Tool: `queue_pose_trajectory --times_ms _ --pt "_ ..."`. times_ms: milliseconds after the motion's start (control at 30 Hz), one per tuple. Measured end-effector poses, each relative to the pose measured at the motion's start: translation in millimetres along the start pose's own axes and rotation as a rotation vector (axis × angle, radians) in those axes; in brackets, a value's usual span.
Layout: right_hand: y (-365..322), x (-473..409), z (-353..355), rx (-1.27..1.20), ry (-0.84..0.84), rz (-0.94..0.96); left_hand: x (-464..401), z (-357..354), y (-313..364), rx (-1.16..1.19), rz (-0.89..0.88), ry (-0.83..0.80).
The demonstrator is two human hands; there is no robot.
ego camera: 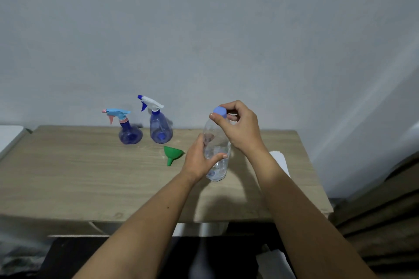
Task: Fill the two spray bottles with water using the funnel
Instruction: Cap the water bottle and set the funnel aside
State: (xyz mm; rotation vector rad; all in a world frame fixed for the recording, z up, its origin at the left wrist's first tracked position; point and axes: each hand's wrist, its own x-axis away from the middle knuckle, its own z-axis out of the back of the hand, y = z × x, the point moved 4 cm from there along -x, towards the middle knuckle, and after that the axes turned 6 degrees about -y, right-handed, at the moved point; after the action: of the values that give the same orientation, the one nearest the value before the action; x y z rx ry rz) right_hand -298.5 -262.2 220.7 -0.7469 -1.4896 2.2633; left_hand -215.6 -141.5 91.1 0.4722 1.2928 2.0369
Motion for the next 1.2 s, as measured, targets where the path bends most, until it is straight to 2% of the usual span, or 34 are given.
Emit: queue_pose_trajectory --times_ms 500,700,800,1033,1200 --pt "6 11 -11 -0.053 0.115 0.014 -3 1 -9 0.064 -0.052 -0.040" --pt "14 22 -11 -0.007 0.148 0.009 -4 10 -7 -0.054 -0.104 -0.109" --pt "41 40 -18 -0.049 0.170 -0.075 2 27 -37 -0.049 -0.065 -0.061" --pt "108 72 -56 -0.112 0.202 -0.257 9 82 -125 -0.171 0.112 0.191" --pt "132 80 -76 -0.078 0.256 -0.292 -11 93 -154 -0.191 0.207 0.188"
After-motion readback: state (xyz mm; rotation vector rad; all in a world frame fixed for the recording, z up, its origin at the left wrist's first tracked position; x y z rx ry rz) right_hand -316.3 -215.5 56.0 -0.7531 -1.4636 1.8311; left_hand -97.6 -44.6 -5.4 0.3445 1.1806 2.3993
